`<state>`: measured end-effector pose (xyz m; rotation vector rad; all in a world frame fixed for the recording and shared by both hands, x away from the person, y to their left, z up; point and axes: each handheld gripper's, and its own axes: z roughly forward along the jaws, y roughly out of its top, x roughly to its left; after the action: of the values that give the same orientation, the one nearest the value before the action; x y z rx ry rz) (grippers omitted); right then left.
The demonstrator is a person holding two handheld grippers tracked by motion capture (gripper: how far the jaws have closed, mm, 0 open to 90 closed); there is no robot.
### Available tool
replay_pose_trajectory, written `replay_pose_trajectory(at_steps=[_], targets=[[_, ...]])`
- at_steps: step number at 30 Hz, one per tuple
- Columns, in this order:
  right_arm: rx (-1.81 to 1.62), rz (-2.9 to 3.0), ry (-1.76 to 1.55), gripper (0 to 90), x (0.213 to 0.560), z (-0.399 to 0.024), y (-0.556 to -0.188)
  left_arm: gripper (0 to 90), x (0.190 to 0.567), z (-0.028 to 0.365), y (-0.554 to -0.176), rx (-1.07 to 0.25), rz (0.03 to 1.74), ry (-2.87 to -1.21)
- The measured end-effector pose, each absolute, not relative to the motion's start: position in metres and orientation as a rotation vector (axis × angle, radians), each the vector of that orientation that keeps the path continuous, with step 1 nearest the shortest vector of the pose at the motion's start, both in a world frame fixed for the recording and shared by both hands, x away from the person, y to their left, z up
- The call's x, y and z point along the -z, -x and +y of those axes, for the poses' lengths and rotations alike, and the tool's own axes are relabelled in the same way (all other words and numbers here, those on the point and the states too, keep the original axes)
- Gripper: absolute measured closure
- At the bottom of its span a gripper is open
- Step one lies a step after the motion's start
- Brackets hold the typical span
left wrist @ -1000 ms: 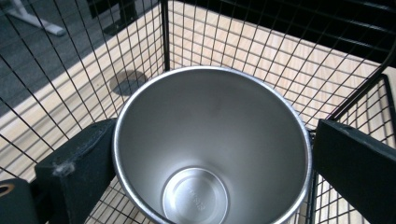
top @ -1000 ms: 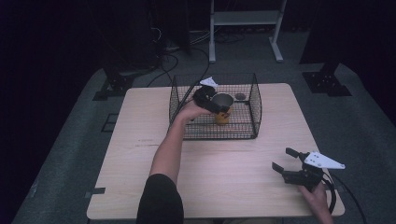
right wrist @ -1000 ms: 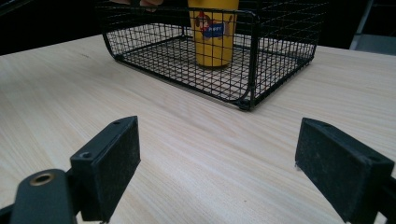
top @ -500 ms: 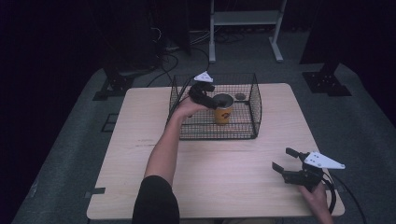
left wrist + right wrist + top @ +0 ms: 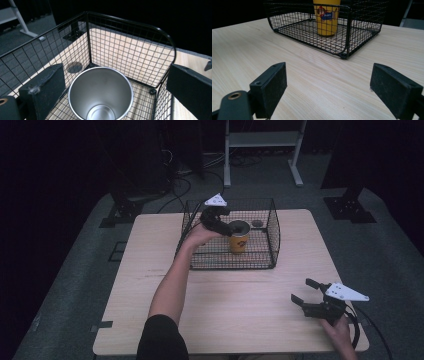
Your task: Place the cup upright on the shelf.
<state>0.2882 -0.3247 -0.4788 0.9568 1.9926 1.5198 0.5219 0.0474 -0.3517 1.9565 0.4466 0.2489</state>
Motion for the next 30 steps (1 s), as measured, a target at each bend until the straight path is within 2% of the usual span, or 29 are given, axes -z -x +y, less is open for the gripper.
replay_pose_trajectory(at_steps=[30], targets=[[-1.512,1.986,-0.965,13.0,0.479,-0.325,-0.288,1.8,0.338,0.078,-0.467,-0.305,0.414,-1.858]])
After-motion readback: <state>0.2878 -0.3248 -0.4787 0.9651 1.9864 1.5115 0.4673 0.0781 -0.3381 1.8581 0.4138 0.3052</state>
